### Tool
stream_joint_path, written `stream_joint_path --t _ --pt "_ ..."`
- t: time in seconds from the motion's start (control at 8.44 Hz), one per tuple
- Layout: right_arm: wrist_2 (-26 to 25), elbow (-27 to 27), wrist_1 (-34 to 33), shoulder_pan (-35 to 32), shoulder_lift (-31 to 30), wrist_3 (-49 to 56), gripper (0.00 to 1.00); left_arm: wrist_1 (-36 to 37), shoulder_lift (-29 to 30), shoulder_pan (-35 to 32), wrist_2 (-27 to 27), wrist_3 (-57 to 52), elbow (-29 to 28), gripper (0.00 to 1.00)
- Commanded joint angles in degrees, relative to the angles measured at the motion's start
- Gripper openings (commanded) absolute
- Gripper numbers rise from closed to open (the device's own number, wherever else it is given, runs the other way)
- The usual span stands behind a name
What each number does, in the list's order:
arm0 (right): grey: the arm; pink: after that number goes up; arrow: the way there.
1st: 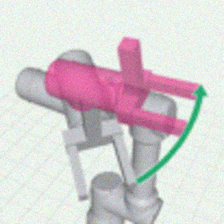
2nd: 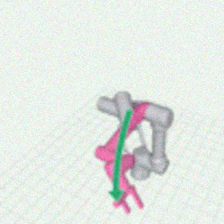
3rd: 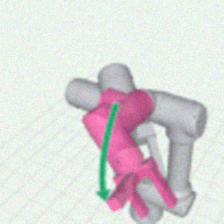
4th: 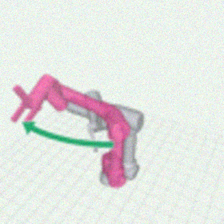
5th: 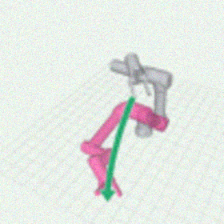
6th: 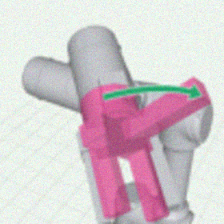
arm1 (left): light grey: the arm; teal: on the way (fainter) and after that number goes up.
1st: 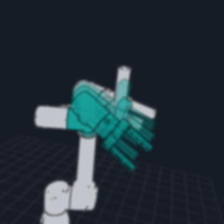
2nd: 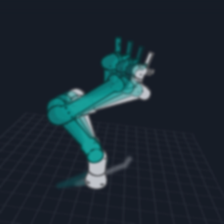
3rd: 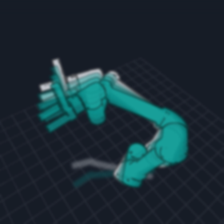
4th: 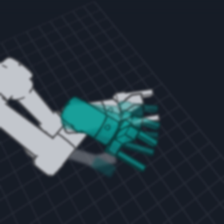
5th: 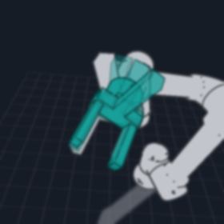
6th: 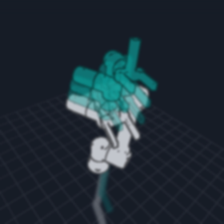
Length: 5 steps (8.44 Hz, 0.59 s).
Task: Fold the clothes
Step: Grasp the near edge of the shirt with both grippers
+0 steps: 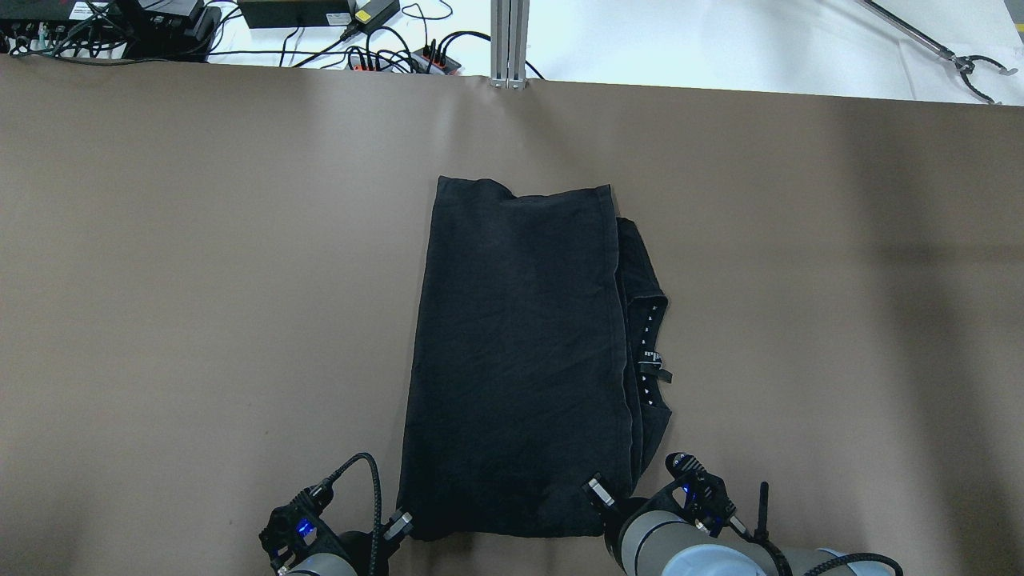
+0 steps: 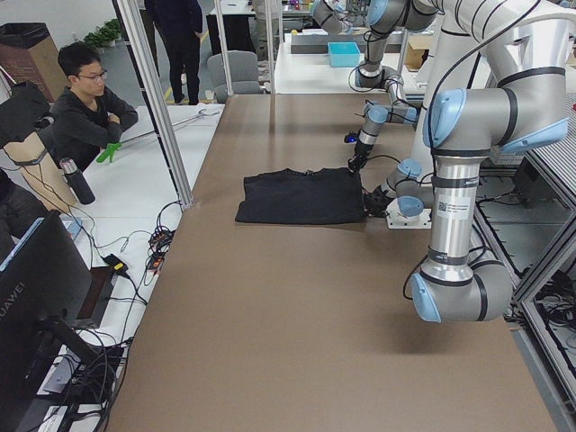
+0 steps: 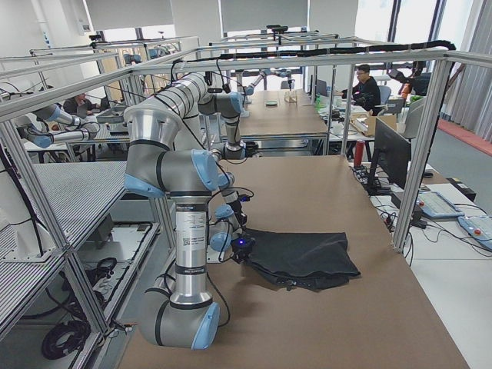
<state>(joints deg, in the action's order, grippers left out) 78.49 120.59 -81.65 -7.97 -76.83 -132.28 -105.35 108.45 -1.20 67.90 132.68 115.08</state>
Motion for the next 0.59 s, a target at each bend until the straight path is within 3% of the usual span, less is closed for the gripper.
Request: stream_joint_path --t 0.0,0.24,0.36,0.47 --pt "0.0 2.7 0.0 -0.38 -0.77 0.0 0.0 0.5 -0.43 0.84 -0.39 1.79 4.88 0.0" --pt "0.09 5.79 -0.09 -0.64 -0.95 0.0 0.0 5.56 0.09 0.59 0.21 1.53 10.83 0.0" --pt "1.22 6.06 -0.09 -4.82 -0.25 0.35 0.0 8.12 0.62 -2.03 0.57 0.92 12.87 0.0" --pt "7.49 5.19 -0.7 -10.43 1.49 1.31 0.0 8.23 2.19 -6.4 3.7 -1.0 12.37 0.0"
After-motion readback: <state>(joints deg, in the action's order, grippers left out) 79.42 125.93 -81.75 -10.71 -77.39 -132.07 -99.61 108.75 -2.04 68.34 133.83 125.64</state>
